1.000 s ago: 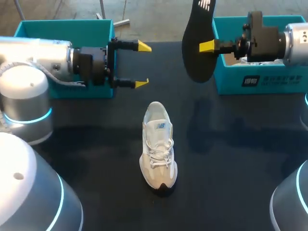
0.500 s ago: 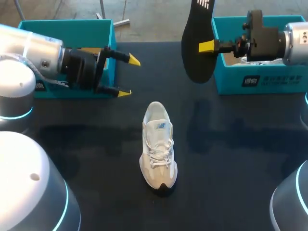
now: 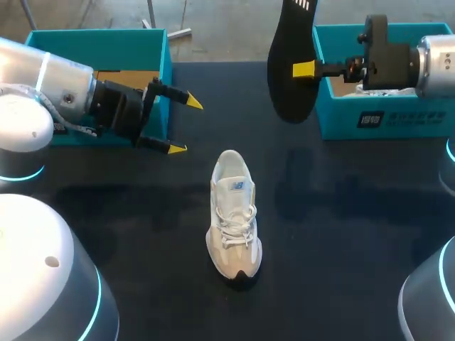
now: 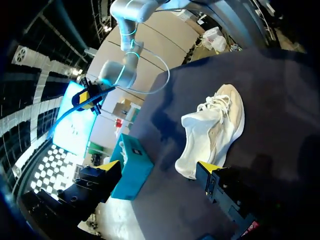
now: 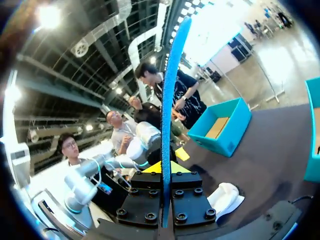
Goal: Take the shoe out of the shoebox, open the shoe tongue, remove and reinsert the insole, then place the shoe into the shoebox
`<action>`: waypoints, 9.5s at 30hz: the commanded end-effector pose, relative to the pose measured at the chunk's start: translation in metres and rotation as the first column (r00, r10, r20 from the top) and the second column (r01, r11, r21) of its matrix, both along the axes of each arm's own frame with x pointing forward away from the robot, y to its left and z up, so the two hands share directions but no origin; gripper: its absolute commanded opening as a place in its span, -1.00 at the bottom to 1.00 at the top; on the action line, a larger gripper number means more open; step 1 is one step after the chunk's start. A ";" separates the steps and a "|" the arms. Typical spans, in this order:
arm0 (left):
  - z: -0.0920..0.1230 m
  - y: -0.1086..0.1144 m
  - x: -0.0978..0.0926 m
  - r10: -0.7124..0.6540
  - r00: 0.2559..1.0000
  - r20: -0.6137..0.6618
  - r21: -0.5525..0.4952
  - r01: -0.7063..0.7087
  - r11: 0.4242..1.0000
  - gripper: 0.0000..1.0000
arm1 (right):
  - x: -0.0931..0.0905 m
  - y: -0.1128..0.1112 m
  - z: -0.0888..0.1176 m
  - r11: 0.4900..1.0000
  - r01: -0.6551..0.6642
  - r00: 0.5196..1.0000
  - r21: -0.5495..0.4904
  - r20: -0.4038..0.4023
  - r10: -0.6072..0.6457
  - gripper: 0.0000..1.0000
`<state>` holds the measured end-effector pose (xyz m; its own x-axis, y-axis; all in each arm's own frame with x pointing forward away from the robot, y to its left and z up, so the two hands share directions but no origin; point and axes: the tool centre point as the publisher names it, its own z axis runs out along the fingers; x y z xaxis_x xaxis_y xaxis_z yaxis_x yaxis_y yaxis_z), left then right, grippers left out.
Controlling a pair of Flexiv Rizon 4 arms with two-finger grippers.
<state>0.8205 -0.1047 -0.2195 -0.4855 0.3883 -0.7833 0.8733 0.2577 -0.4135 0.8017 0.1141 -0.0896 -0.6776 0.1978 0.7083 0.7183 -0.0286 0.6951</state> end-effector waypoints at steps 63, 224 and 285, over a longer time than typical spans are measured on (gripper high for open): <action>-0.069 0.002 -0.016 0.385 0.881 -0.273 0.235 -0.327 0.915 1.00 | 0.024 0.025 -0.058 0.997 -0.076 0.987 -0.016 0.141 0.077 -1.00; -0.094 0.003 -0.036 0.630 0.615 -0.475 0.457 -0.440 0.773 1.00 | 0.009 0.110 -0.229 0.984 -0.166 0.967 0.061 0.208 0.150 -1.00; -0.094 0.003 -0.036 0.630 0.615 -0.475 0.457 -0.440 0.773 1.00 | -0.026 0.114 -0.258 0.982 -0.187 0.979 0.001 0.080 0.186 -0.91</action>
